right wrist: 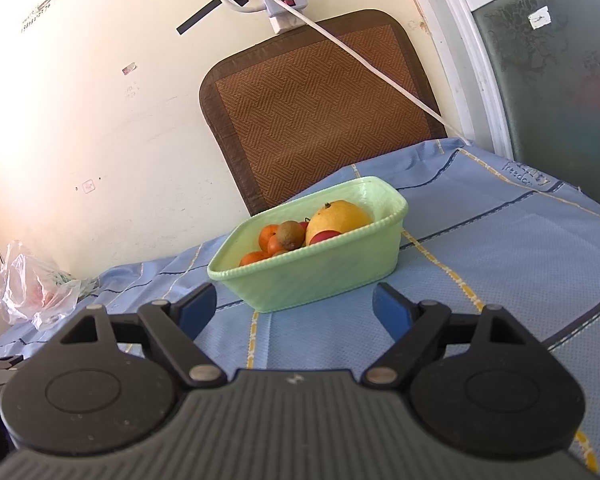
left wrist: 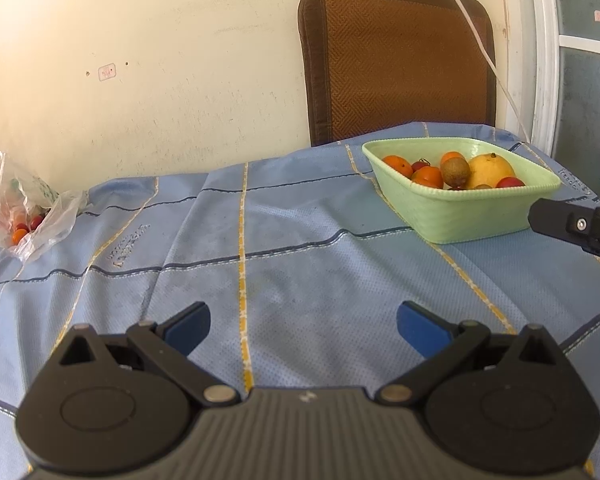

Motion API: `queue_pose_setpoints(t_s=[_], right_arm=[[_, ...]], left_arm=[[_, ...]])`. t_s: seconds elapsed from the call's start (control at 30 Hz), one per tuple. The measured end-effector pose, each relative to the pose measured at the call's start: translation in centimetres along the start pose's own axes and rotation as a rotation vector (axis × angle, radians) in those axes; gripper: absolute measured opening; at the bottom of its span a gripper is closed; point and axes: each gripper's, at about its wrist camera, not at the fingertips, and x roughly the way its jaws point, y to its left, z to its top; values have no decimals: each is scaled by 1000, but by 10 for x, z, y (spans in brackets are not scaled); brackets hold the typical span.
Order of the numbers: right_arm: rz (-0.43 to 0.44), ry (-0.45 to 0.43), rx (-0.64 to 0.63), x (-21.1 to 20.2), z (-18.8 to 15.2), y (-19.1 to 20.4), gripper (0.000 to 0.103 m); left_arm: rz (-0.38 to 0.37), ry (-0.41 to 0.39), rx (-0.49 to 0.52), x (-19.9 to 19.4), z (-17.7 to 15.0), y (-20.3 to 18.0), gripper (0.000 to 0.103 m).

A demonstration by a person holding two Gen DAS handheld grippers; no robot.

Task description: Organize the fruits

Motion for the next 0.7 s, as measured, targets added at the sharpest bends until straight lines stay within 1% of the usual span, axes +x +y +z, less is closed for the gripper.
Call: queue_pose_setpoints(t_s=[0.7], right_arm=[[9, 27, -1, 4, 0, 1, 87]], left_arm=[[-15, 12, -6, 2, 0, 1, 103]])
